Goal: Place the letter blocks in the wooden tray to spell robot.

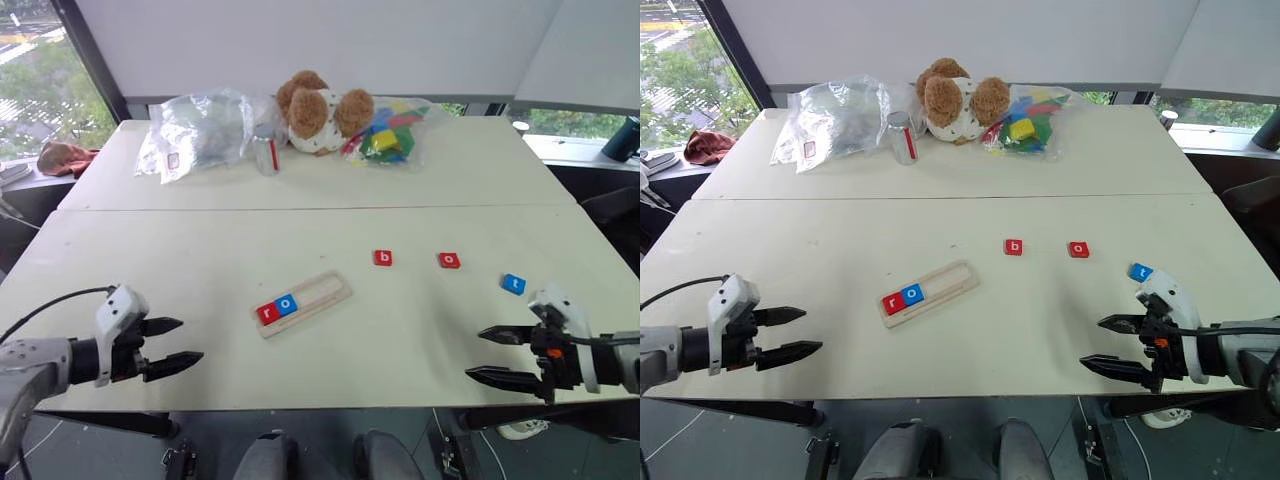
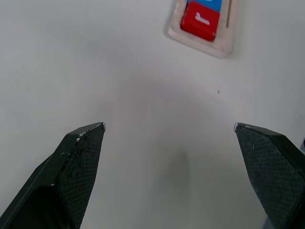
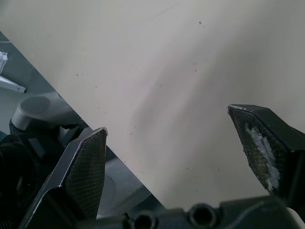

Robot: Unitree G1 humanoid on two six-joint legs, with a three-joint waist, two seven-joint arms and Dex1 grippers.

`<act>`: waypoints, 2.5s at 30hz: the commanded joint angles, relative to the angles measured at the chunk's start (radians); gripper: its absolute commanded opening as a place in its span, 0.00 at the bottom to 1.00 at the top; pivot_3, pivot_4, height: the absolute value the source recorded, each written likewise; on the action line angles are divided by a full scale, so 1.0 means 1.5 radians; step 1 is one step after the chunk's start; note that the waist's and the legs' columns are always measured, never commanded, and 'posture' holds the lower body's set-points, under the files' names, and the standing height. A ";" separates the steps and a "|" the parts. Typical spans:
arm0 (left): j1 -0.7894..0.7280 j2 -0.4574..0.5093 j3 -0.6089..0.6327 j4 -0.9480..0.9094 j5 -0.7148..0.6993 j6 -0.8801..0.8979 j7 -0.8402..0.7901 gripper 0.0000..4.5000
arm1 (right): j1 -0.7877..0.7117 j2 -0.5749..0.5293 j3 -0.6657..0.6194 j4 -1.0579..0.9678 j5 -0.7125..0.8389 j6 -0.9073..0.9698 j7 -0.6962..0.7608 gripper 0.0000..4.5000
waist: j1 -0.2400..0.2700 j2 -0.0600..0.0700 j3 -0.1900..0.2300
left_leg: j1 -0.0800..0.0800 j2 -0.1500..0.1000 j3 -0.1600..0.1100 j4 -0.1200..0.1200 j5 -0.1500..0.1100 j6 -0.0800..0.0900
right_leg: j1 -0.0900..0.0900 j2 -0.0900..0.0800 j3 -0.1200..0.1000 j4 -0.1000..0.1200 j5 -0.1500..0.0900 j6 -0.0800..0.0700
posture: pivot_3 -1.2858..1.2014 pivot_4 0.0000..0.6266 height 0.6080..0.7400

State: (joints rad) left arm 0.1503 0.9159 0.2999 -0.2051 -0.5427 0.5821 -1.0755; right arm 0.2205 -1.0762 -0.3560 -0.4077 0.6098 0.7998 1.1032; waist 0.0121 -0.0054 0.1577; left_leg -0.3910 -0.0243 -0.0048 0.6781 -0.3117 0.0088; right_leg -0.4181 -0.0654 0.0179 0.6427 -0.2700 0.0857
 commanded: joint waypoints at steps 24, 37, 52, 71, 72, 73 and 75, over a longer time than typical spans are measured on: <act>-0.016 0.006 0.011 -0.025 0.028 -0.051 0.011 1.00 | -0.075 0.049 0.068 0.010 -0.022 -0.028 -0.055 0.98 | -0.001 0.000 0.000 | 0.000 0.000 0.000 0.000 0.000 0.000 | -0.001 0.000 0.000 0.000 0.000 0.001 | 0.52 0.24 1.00; -0.135 -0.067 -0.123 -0.008 0.096 -0.194 -0.002 1.00 | -0.184 0.073 0.134 -0.021 -0.008 -0.001 -0.068 0.98 | -0.003 0.000 0.000 | 0.000 0.000 0.000 0.000 0.000 0.000 | -0.001 0.000 0.000 0.001 0.001 0.002 | 0.52 0.24 1.00; -0.265 -0.201 -0.274 0.215 0.225 -0.401 -0.015 1.00 | -0.213 0.086 0.179 -0.073 0.001 0.034 -0.106 0.98 | 0.000 0.000 0.000 | -0.001 0.000 0.000 0.001 0.000 0.000 | -0.002 0.000 0.000 0.002 0.001 0.002 | 0.52 0.24 1.00; -0.297 -0.224 -0.301 0.322 0.253 -0.468 -0.028 0.54 | -0.196 0.081 0.164 -0.062 -0.015 0.024 -0.120 1.00 | 0.001 0.001 -0.001 | 0.002 0.000 0.000 0.003 0.000 0.000 | 0.003 0.000 -0.001 0.002 0.001 0.002 | 0.52 0.24 1.00; -0.310 -0.225 -0.307 0.332 0.255 -0.476 -0.039 0.54 | -0.192 0.081 0.159 -0.058 -0.018 0.021 -0.123 1.00 | 0.001 0.001 -0.001 | 0.003 0.000 -0.001 0.003 0.000 0.000 | 0.003 0.000 -0.001 0.002 0.001 0.002 | 0.52 0.24 1.00; -0.329 -0.226 -0.314 0.347 0.258 -0.485 -0.054 0.54 | -0.186 0.080 0.152 -0.053 -0.022 0.017 -0.125 1.00 | 0.002 0.001 -0.001 | 0.003 0.000 -0.001 0.003 0.000 0.000 | 0.004 0.000 -0.001 0.002 0.001 0.002 | 0.52 0.24 1.00; -0.369 -0.230 -0.329 0.388 0.268 -0.511 -0.080 0.54 | -0.181 0.079 0.142 -0.046 -0.026 0.012 -0.129 1.00 | 0.003 0.001 -0.001 | 0.003 0.000 -0.001 0.003 0.000 0.000 | 0.004 0.000 -0.001 0.002 0.001 0.002 | 0.52 0.24 1.00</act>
State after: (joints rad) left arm -0.3805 0.5751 -0.1785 0.3416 -0.1726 -0.1685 -1.1794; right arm -0.0488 -0.9449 -0.0988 -0.4697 0.5734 0.8358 0.9144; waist 0.0169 -0.0045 0.1568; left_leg -0.3866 -0.0249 -0.0061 0.6834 -0.3114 0.0091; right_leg -0.4120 -0.0654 0.0159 0.6459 -0.2681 0.0890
